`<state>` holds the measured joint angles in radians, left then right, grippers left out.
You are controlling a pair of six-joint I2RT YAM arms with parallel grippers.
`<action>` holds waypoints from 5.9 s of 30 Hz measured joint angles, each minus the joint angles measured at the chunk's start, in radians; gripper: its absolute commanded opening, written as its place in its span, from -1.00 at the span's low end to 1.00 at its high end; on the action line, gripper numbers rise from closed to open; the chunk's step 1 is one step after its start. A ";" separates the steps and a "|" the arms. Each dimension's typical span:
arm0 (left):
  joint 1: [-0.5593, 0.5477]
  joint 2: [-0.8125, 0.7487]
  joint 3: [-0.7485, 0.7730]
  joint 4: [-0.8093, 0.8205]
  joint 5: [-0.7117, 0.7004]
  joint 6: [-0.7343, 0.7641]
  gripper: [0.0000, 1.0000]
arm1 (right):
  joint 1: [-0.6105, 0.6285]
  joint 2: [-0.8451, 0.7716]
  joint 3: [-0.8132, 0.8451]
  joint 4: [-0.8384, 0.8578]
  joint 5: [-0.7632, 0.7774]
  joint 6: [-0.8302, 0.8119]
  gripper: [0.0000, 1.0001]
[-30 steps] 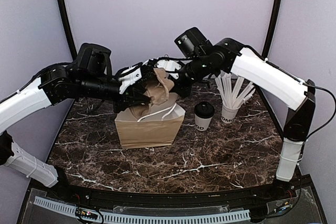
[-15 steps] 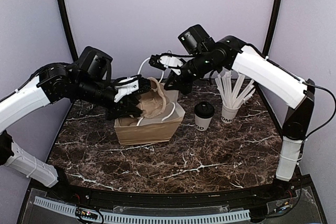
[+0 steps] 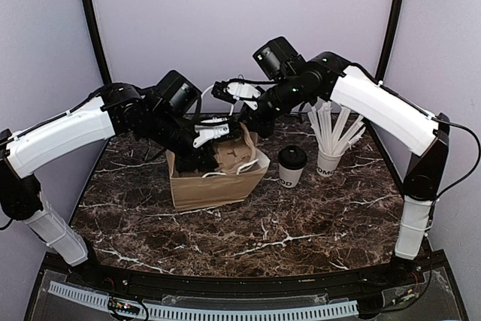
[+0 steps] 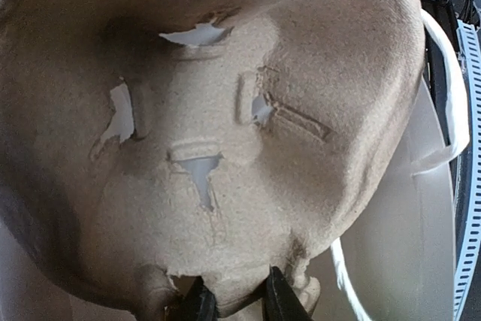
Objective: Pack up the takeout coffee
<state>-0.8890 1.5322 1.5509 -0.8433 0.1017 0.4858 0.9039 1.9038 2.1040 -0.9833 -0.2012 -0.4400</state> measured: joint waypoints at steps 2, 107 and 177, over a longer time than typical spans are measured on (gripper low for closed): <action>0.000 0.018 0.006 -0.012 -0.007 -0.005 -0.54 | 0.000 0.000 0.000 -0.001 0.001 0.000 -1.00; -0.124 0.242 0.092 -0.325 -0.183 -0.127 -0.35 | 0.235 0.022 0.177 -0.166 -0.445 -0.058 -1.00; 0.152 -0.243 0.023 -0.019 -0.117 -0.384 0.32 | 0.235 0.018 0.129 -0.104 -0.259 -0.047 -0.99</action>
<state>-0.7368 1.2888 1.5742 -0.8619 -0.0154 0.1020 1.1393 1.9217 2.2330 -1.0870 -0.4603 -0.4873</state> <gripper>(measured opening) 0.779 0.013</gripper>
